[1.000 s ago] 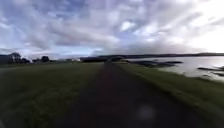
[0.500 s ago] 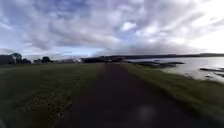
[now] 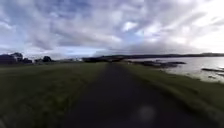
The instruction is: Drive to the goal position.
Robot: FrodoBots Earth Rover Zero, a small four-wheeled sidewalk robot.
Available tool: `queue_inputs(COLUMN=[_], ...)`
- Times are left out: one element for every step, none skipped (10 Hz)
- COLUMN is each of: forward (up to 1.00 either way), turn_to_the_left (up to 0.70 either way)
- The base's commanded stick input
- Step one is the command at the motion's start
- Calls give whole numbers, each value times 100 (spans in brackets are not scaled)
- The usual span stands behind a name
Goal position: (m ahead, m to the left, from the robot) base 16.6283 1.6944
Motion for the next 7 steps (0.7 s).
queue_inputs(forward=[70,70,70,70,70,70,70], turn_to_the_left=[0,0,0,0,0,0,0])
